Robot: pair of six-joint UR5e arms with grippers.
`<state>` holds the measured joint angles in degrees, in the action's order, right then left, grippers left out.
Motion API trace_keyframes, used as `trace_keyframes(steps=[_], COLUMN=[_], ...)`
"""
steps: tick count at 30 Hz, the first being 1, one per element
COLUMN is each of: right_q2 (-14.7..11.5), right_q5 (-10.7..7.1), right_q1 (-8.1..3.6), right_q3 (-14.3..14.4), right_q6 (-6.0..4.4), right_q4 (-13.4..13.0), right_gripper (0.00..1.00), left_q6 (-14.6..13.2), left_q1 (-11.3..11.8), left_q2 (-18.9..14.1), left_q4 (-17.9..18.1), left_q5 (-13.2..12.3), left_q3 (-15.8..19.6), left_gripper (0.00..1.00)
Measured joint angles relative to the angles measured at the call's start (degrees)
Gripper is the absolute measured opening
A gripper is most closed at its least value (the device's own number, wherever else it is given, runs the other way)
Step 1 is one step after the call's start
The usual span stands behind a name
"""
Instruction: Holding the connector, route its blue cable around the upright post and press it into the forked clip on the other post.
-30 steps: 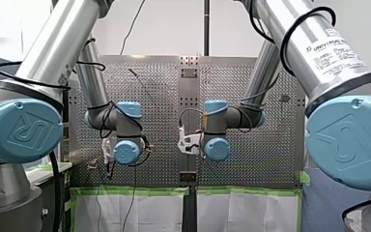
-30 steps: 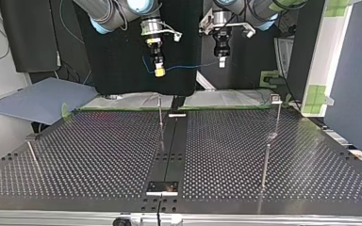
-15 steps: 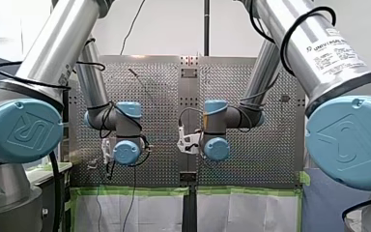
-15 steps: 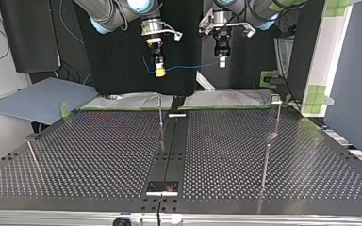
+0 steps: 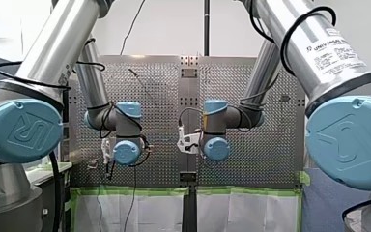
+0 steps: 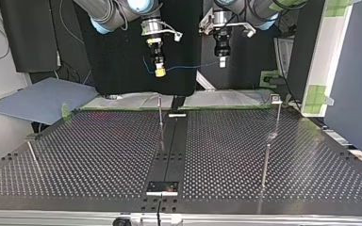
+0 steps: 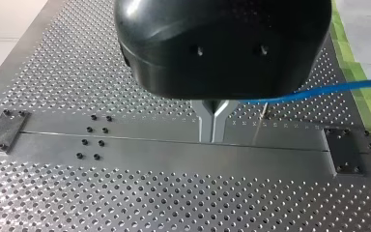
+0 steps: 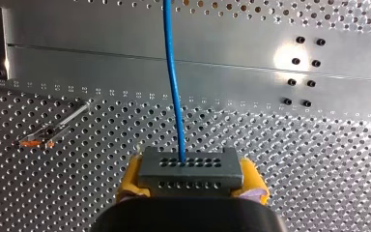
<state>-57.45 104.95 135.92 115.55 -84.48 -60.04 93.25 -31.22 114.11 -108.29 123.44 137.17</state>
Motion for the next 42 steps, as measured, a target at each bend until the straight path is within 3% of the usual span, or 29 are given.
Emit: trace_keyframes(steps=[4,13,17,25,29,32,38,42], right_q2=[0.26,4.03,5.72,9.26,9.96,10.74,9.33,7.62], right_q5=[0.3,4.04,5.72,9.36,11.49,13.18,16.14,15.95], right_q1=[0.3,3.97,4.69,4.82,4.9,5.74,7.05,6.78], right_q3=[-0.31,-4.04,-5.72,-8.92,-9.19,-8.44,-7.61,-7.56], right_q6=[-0.29,-4.03,-5.33,-5.7,-5.79,-6.62,-9.49,-10.74], right_q4=[0.29,2.9,3.05,3.07,3.01,2.17,0.54,1.75], right_gripper=[0.0,0.0,0.0,0.0,0.0,0.0,0.0,0.0], left_q6=[-0.22,-1.54,-1.57,-1.58,-1.54,-0.83,0.97,1.16], left_q1=[0.23,1.55,1.57,1.58,1.63,2.35,4.42,5.6], left_q2=[0.24,3.94,5.46,6.04,6.1,6.02,4.12,2.14], left_q4=[0.24,3.94,5.67,7.48,7.59,8.31,8.06,6.23], left_q5=[-0.22,-3.9,-4.65,-4.83,-4.88,-5.59,-7.99,-9.57], left_q3=[0.11,0.25,0.26,0.26,0.32,0.73,0.74,0.72], left_gripper=[0.0,0.0,0.0,0.0,0.0,0.0,0.0,0.0])
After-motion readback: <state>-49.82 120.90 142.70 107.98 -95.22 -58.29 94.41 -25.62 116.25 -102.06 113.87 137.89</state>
